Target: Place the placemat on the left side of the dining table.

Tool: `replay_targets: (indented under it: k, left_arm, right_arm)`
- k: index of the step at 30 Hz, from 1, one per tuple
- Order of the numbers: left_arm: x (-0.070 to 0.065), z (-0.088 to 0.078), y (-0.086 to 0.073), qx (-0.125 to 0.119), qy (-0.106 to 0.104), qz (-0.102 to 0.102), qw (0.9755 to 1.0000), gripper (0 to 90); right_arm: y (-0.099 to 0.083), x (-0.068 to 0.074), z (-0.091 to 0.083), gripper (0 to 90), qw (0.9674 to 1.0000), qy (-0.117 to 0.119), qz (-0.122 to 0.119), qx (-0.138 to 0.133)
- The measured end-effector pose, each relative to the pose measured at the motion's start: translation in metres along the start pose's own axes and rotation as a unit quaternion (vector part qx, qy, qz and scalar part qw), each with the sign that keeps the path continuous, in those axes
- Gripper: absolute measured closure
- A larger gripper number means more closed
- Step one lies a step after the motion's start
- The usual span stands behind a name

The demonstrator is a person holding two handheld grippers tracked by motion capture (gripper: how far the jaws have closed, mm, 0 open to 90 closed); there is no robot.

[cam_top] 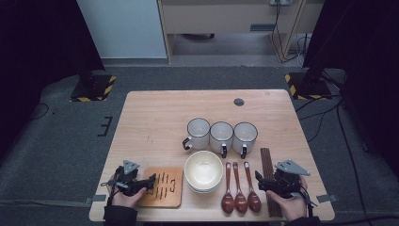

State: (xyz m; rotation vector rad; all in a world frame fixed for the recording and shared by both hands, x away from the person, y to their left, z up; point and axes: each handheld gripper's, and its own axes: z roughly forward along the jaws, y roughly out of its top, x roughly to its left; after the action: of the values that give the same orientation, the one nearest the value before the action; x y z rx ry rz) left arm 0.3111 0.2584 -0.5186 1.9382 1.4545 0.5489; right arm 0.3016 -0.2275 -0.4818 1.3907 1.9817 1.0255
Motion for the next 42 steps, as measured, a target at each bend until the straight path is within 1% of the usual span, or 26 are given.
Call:
replay_targets:
  k: [4, 5, 7, 8, 14, 15, 17, 19, 21, 22, 27, 32, 34, 35, 40, 41, 42]
  left_arm:
    - [-0.003, 0.003, -0.001, 0.009, -0.004, 0.01, 0.9999, 10.7]
    - [-0.004, 0.004, -0.001, 0.009, -0.005, 0.011, 0.9999, 10.7]
    - [-0.005, 0.005, -0.001, 0.009, -0.01, 0.014, 0.9998, 9.9]
    - [-0.005, 0.005, -0.001, 0.009, -0.01, 0.014, 0.9998, 9.7]
    - [-0.006, 0.006, -0.001, 0.01, -0.014, 0.015, 0.9997, 7.6]
    - [-0.007, 0.007, -0.001, 0.014, -0.014, 0.017, 0.9996, 6.8]
    - [-0.007, 0.007, -0.002, 0.014, -0.015, 0.015, 0.9997, 6.4]
    - [-0.007, 0.007, -0.002, 0.014, -0.015, 0.014, 0.9997, 6.3]
    - [-0.008, 0.007, -0.002, 0.013, -0.015, 0.014, 0.9997, 6.2]
    - [-0.008, 0.007, -0.002, 0.014, -0.016, 0.015, 0.9997, 6.0]
    - [-0.014, 0.008, -0.002, 0.014, -0.015, 0.019, 0.9996, 5.5]
    - [-0.021, 0.008, -0.001, 0.014, -0.01, 0.022, 0.9996, 5.4]
    - [-0.023, 0.009, -0.001, 0.014, -0.01, 0.022, 0.9996, 5.7]
    - [-0.024, 0.009, -0.001, 0.013, -0.011, 0.023, 0.9996, 5.7]
    - [-0.023, 0.009, -0.001, 0.013, -0.016, 0.021, 0.9996, 6.5]
    - [-0.022, 0.008, -0.001, 0.013, -0.018, 0.021, 0.9995, 6.7]
    - [-0.021, 0.007, 0.0, 0.009, -0.02, 0.019, 0.9996, 6.7]
  right_arm:
    - [0.001, 0.012, -0.002, 6.7, 0.9998, 0.018, -0.009, -0.006]
    - [0.001, 0.012, -0.002, 6.7, 0.9998, 0.018, -0.009, -0.006]
    - [0.001, 0.018, -0.002, 6.3, 0.9996, 0.028, -0.006, -0.005]
    - [0.001, 0.018, -0.002, 6.3, 0.9996, 0.028, -0.006, -0.005]
    - [0.001, 0.028, -0.001, 6.0, 0.9992, 0.038, -0.011, -0.003]
    - [0.001, 0.03, 0.0, 5.9, 0.9991, 0.04, -0.012, -0.001]
    - [0.0, 0.034, 0.0, 5.9, 0.9989, 0.045, -0.013, 0.001]
    - [0.0, 0.04, 0.001, 5.9, 0.9985, 0.052, -0.019, 0.005]
    - [-0.001, 0.042, 0.002, 5.8, 0.9983, 0.054, -0.02, 0.005]
    - [-0.001, 0.045, 0.002, 5.8, 0.9981, 0.058, -0.022, 0.007]
    - [-0.002, 0.052, 0.003, 5.9, 0.9975, 0.064, -0.026, 0.009]
    - [-0.004, 0.062, 0.005, 6.1, 0.9967, 0.074, -0.027, 0.016]
    - [-0.005, 0.065, 0.006, 6.2, 0.9965, 0.077, -0.027, 0.018]
    - [-0.006, 0.068, 0.007, 6.6, 0.9961, 0.08, -0.031, 0.019]
    - [-0.007, 0.075, 0.008, 7.6, 0.9955, 0.085, -0.035, 0.023]
    - [-0.008, 0.078, 0.008, 8.3, 0.9952, 0.088, -0.035, 0.024]
    - [-0.008, 0.078, 0.008, 8.3, 0.9952, 0.088, -0.035, 0.024]
